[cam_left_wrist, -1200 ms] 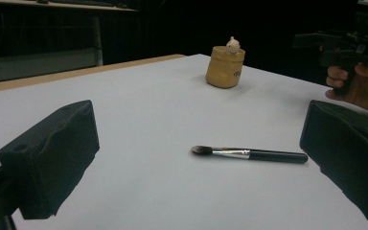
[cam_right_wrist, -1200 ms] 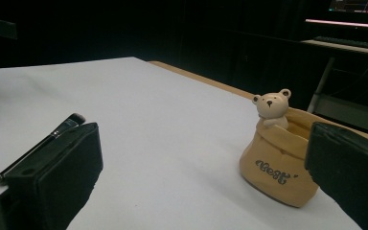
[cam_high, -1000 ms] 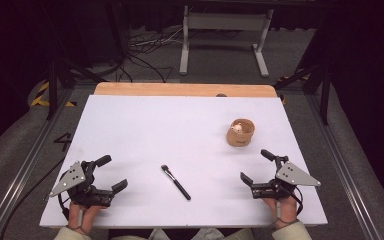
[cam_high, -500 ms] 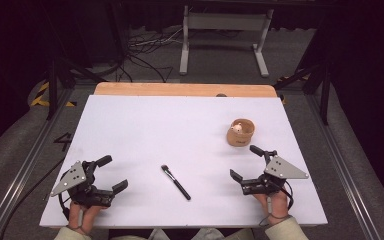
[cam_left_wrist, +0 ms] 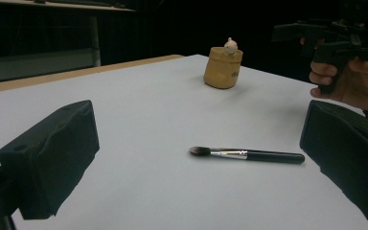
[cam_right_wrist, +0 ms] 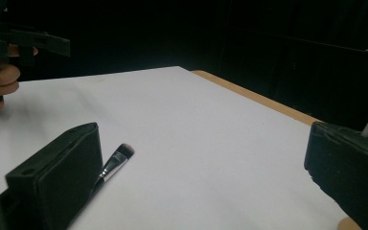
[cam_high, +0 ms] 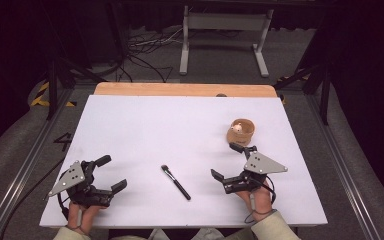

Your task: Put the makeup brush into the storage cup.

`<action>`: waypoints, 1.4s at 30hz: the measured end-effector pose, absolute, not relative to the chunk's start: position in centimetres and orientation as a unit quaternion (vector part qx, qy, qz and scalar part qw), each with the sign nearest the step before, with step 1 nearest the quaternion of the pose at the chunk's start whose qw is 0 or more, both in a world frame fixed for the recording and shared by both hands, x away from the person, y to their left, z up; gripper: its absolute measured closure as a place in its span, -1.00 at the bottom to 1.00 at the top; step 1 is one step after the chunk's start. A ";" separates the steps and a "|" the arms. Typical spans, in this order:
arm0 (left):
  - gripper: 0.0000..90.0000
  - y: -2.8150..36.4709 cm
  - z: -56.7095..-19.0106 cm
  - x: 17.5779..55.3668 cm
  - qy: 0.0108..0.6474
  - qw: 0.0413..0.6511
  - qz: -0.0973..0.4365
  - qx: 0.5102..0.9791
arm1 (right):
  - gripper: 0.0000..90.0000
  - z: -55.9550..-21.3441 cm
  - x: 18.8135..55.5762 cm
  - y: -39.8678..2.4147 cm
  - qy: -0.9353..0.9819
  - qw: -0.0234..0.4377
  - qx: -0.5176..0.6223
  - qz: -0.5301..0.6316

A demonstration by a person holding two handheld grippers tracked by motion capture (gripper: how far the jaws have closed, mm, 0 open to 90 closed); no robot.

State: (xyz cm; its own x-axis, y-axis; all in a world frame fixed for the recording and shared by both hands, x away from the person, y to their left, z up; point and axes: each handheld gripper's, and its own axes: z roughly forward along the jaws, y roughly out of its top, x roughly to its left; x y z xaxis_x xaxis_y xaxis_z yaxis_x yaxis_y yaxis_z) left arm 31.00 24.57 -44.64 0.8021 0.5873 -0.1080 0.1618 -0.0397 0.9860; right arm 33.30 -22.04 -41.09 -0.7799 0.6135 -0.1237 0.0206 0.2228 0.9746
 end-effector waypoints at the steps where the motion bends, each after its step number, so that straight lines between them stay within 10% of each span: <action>1: -0.99 24.6 -44.6 31.0 0.267 0.639 0.166 0.702 | -1.00 -41.1 33.3 -21.8 0.740 0.250 0.215 0.586; 42: -0.99 24.7 -44.6 31.2 0.269 0.638 0.162 0.703 | -0.64 -34.8 36.5 -12.1 0.883 0.136 0.211 0.396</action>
